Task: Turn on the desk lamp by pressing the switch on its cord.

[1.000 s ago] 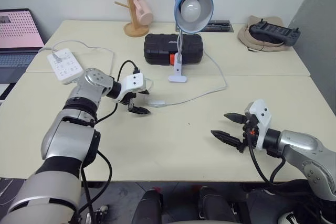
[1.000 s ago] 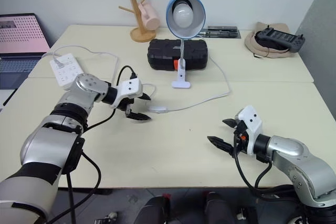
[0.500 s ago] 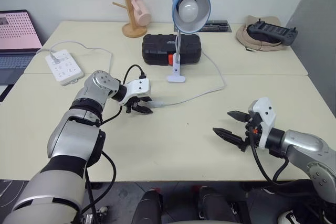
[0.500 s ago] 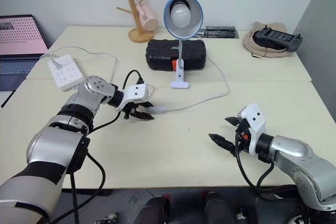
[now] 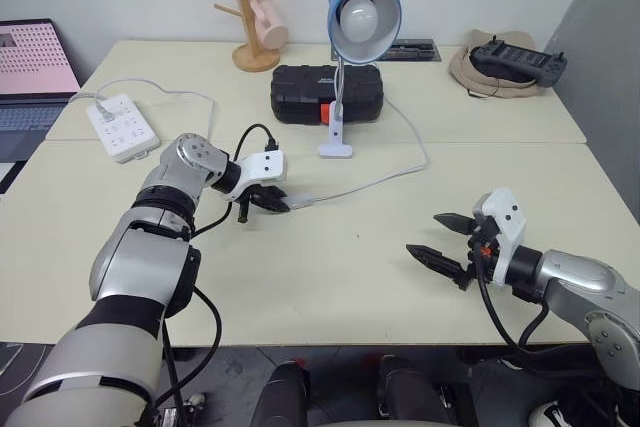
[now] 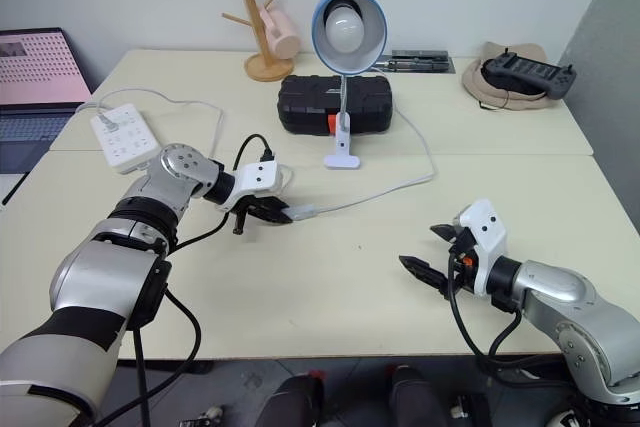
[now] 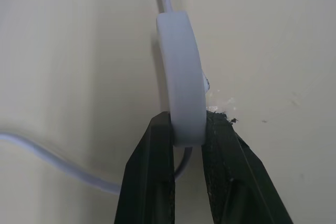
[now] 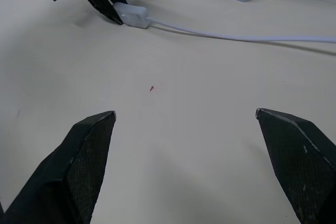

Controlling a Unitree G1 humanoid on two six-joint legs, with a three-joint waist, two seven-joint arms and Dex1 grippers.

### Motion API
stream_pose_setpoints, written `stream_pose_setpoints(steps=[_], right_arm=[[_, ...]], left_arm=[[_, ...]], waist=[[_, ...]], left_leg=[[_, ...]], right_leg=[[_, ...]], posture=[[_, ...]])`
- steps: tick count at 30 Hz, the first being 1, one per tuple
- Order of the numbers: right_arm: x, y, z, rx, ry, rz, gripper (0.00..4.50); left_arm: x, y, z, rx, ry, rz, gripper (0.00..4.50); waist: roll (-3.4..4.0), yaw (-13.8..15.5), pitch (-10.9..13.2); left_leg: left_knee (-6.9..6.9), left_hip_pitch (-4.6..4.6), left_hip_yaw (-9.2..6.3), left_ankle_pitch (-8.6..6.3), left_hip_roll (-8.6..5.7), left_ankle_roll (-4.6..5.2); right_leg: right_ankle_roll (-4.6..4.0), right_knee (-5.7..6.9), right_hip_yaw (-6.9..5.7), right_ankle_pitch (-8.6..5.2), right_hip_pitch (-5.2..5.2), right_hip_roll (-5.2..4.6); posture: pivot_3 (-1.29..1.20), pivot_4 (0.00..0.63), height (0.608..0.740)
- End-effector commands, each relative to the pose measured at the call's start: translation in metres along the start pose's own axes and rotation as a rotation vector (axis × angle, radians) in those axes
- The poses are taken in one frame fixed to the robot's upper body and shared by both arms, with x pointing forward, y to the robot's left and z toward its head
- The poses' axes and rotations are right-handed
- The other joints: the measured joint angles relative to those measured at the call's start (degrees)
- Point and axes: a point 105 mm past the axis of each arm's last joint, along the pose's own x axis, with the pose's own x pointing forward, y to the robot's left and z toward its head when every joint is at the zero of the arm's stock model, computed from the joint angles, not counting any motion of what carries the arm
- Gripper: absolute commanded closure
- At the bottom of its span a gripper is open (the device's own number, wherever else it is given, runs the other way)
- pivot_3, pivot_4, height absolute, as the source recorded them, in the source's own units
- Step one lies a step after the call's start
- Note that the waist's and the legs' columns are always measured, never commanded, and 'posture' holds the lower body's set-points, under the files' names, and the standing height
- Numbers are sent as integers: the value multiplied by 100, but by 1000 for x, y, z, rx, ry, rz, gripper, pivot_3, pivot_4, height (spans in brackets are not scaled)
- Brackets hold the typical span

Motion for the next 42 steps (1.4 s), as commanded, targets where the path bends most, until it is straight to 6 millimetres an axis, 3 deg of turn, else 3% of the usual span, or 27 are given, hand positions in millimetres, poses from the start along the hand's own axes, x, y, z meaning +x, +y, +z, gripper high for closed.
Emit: stream_pose_setpoints(steps=[1,7,11,14,22,35,38,42], right_arm=[[-3,3,9,26,-59,3,0],[-8,6,13,281,-157,62,0],[-12,17,40,568,-320,278,0],[-8,20,56,650,-346,373,0],[5,32,89,693,-356,531,0],[18,41,98,679,-313,586,0],[19,42,97,679,-309,587,531],[18,42,96,679,-306,590,1557]], left_arm=[[-10,5,47,-162,-229,-82,4123],[-20,-10,102,-414,-516,-261,4123],[-34,-51,140,-637,-680,-457,4123],[-33,-72,143,-653,-683,-484,4123],[-36,-89,154,-718,-737,-545,4123],[-35,-100,151,-725,-746,-558,4123],[-35,-101,149,-724,-743,-560,4123],[-35,-101,149,-726,-749,-561,4123]], waist=[[0,4,0],[0,-8,0],[3,-65,0],[6,-130,0],[9,-129,-2],[8,-88,-2],[9,-88,-2],[9,-84,-2]], left_leg=[[4,-4,-3,0,0,0],[29,-17,-16,-1,3,0],[33,-7,-29,0,48,-1],[50,-4,-29,-1,59,-1],[51,14,8,-2,61,-1],[58,3,16,-2,60,-1],[56,1,19,-3,60,-1],[57,0,17,-3,60,-1]], right_leg=[[0,0,-4,0,0,0],[-1,7,-9,0,1,-2],[-3,27,17,-1,1,-4],[-3,38,28,-1,2,-1],[-2,39,26,-1,11,12],[0,31,25,0,7,9],[-1,29,26,0,5,9],[0,29,26,0,5,9]], posture=[[0,150,740],[0,150,740],[0,150,740],[0,150,740],[0,150,740],[0,150,740],[0,150,740],[0,150,740]])
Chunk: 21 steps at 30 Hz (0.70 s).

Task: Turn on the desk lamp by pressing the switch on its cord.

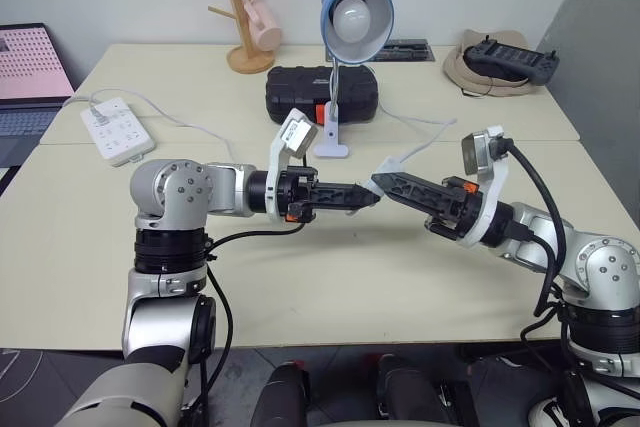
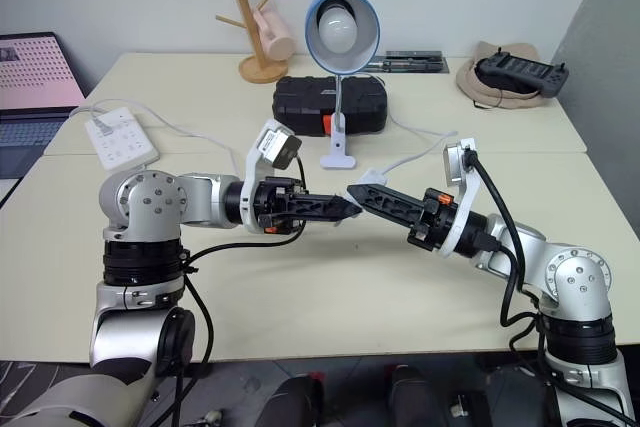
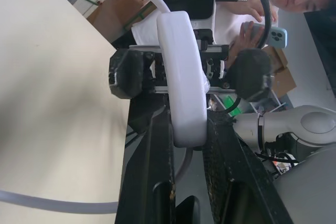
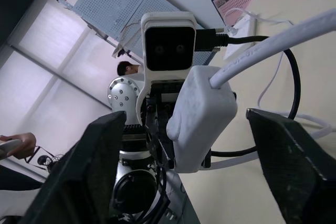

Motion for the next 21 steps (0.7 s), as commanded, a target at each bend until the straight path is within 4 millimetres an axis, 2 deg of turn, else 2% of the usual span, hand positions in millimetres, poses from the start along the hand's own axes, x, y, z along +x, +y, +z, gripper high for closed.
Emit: stream_pose_setpoints(steps=[1,11,21], right_arm=[[0,11,4,-14,-8,54,1761],[1,13,-2,-15,21,72,3936],[-1,8,2,-25,9,46,3961]], left_arm=[[-1,-9,7,54,-16,-22,4123],[0,-8,11,57,-26,-21,4123],[1,-10,10,64,-24,-23,4123]], waist=[[0,7,0],[0,10,0],[0,10,0]], left_leg=[[0,0,-1,0,0,0],[0,-2,1,0,0,0],[-1,-2,1,0,0,0]], right_leg=[[0,0,0,0,0,0],[0,-5,-1,0,0,0],[0,-6,-1,0,0,0]], posture=[[0,150,740],[0,150,740],[0,150,740]])
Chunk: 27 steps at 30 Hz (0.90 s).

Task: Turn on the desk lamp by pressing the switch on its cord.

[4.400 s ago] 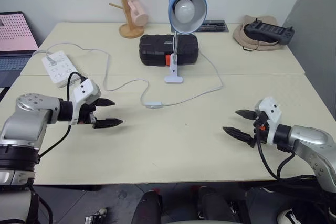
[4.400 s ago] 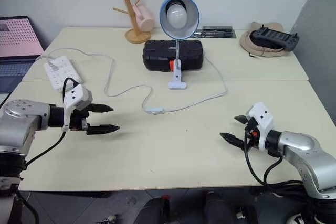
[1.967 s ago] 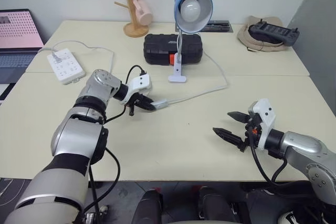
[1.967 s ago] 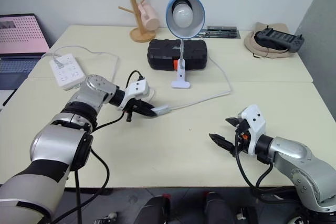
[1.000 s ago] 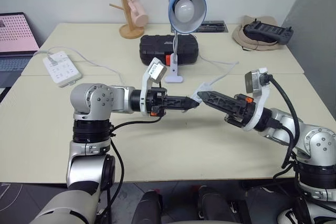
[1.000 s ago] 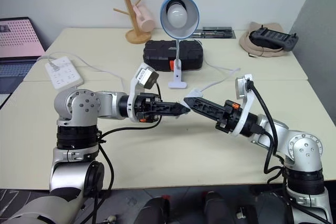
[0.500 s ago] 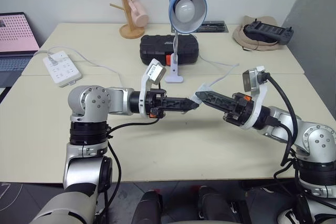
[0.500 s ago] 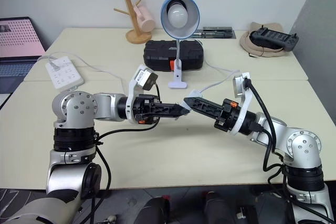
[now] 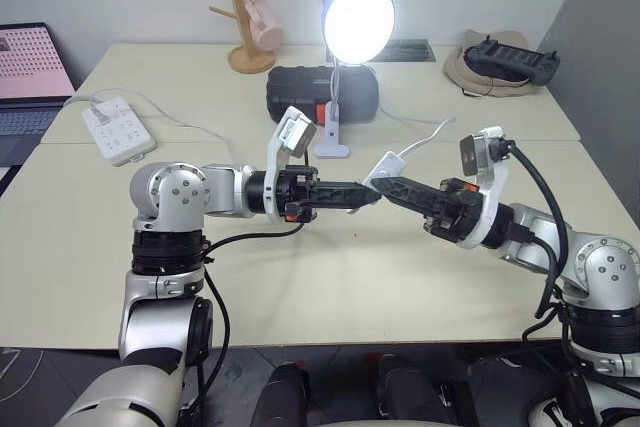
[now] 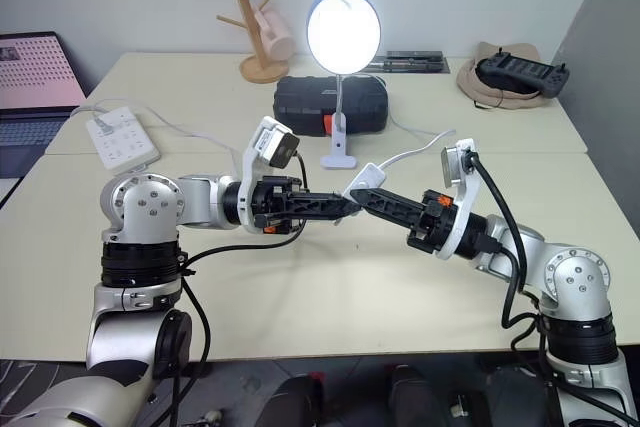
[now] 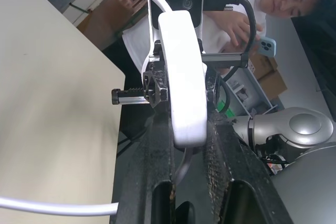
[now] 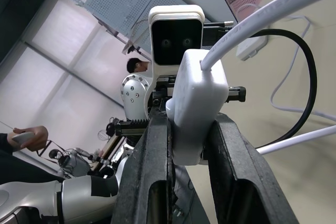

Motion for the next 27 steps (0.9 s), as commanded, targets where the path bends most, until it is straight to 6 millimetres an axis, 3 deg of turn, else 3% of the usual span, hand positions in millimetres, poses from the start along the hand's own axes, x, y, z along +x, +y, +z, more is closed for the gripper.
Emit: stream_pose_setpoints(steps=[1,6,10,14,17,20,27], right_arm=[[-1,6,5,-31,-8,9,3611],[-5,5,7,-44,-8,-3,2509],[-19,-1,-3,-74,46,-67,1656],[-43,-12,-12,-199,131,-207,726],[-51,-19,-8,-307,140,-299,43],[-50,-18,-3,-535,198,-406,43],[-54,-34,-7,-781,244,-569,43]], left_arm=[[-1,-6,6,47,0,4,4123],[-3,-6,9,62,1,13,4123],[-8,0,15,100,0,55,4123],[-19,15,21,189,32,140,4123],[-30,31,20,259,83,212,4123],[-49,68,18,475,230,381,4123],[-68,121,19,809,505,575,4123]], waist=[[0,0,0],[0,3,0],[0,31,0],[3,78,2],[3,83,2],[9,82,3],[5,120,4]], left_leg=[[0,0,0,0,0,0],[-1,0,0,0,0,0],[-2,-3,0,0,0,0],[-8,-7,3,0,-2,0],[-9,-8,3,0,-38,0],[-9,-6,3,0,-40,0],[-9,-21,-2,0,-50,0]], right_leg=[[0,0,0,0,0,0],[0,-1,0,0,0,0],[0,-7,-1,0,0,0],[2,-25,-2,1,0,4],[7,-33,-2,3,0,3],[7,-33,1,3,0,2],[8,-40,-1,4,-6,-6]], posture=[[0,150,740],[0,150,740],[0,150,740],[0,150,740],[0,150,740],[0,150,740],[0,150,740]])
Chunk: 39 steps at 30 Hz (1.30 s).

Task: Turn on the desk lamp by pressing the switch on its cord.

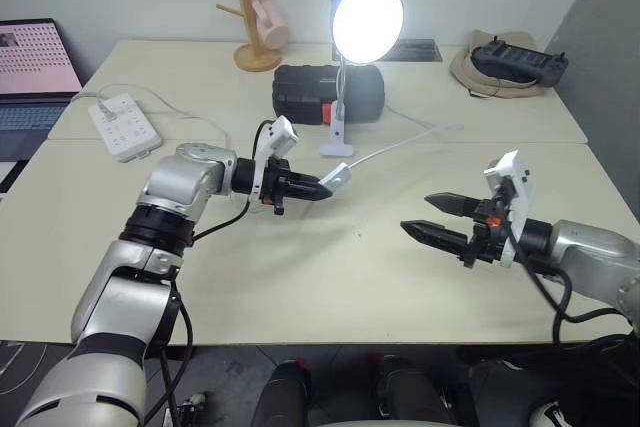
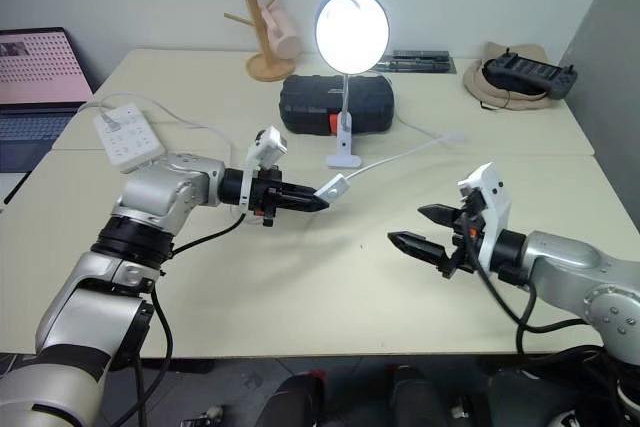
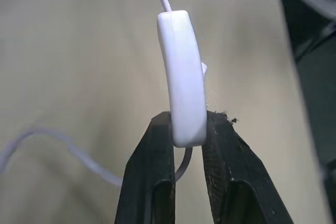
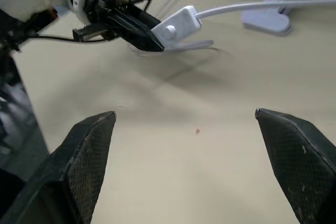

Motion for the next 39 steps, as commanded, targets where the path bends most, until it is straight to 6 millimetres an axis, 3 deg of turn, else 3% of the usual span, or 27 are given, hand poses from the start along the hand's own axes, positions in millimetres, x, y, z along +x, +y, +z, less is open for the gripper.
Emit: stream_pose_setpoints(steps=[1,5,8,10,11,18,22,25,29,32,36,39], right_arm=[[0,-5,-5,-149,-2,-100,43],[2,-7,-15,-142,-6,-133,43],[0,-5,-22,-155,2,-143,43],[-1,-7,-24,-149,1,-167,0],[-1,-8,-25,-143,-4,-176,0],[2,-5,-28,-139,-4,-156,0],[-3,-13,-31,-155,28,-153,0],[-8,-20,-26,-178,39,-138,0],[-11,-25,-27,-199,50,-134,0],[-11,-34,-29,-201,54,-154,0],[-11,-42,-30,-209,60,-164,0],[-15,-50,-31,-221,63,-188,0]], left_arm=[[5,23,-6,270,141,95,4123],[10,38,-21,381,244,152,4123],[15,38,-24,419,271,132,4123],[18,35,-21,410,248,92,3423],[19,34,-21,414,246,83,3350],[9,36,-13,422,224,84,1687],[-6,38,-2,426,175,97,761],[-30,37,25,428,55,118,83],[-54,38,33,459,-11,215,34],[-79,41,21,423,-19,347,34],[-117,16,-34,320,80,409,34],[-131,2,-53,247,98,459,34]], waist=[[-2,15,0],[-5,10,2],[-5,5,2],[-6,3,2],[-5,1,2],[-6,-14,2],[-5,-19,2],[-7,-21,3],[-6,-23,3],[-3,-39,1],[0,-167,0],[1,-122,2]], left_leg=[[1,1,-1,0,-7,0],[4,-6,-1,-1,-16,1],[6,-5,-3,-1,-17,3],[6,-5,-3,-1,-17,3],[7,-5,-5,-1,-17,3],[9,-3,-5,-1,-16,3],[10,-3,-5,-1,-16,3],[10,-3,-7,-1,-15,3],[11,-3,-9,-1,-14,3],[9,8,-10,-1,-11,3],[1,20,-14,-1,3,3],[3,10,-19,-1,46,2]], right_leg=[[1,0,-3,0,2,-3],[8,0,0,3,-1,-12],[14,1,-1,6,0,-12],[14,2,-1,6,0,-12],[14,2,-5,6,1,-11],[14,7,-5,6,2,-9],[14,7,-5,6,2,-8],[14,8,-8,6,2,-8],[14,7,-8,6,3,-8],[14,10,2,6,6,-10],[13,14,19,7,5,-8],[11,13,7,7,2,-4]], posture=[[0,150,740],[0,150,740],[0,150,740],[0,150,740],[0,150,740],[0,150,740],[0,150,740],[0,150,740],[0,150,740],[0,150,740],[0,150,740],[0,150,740]])
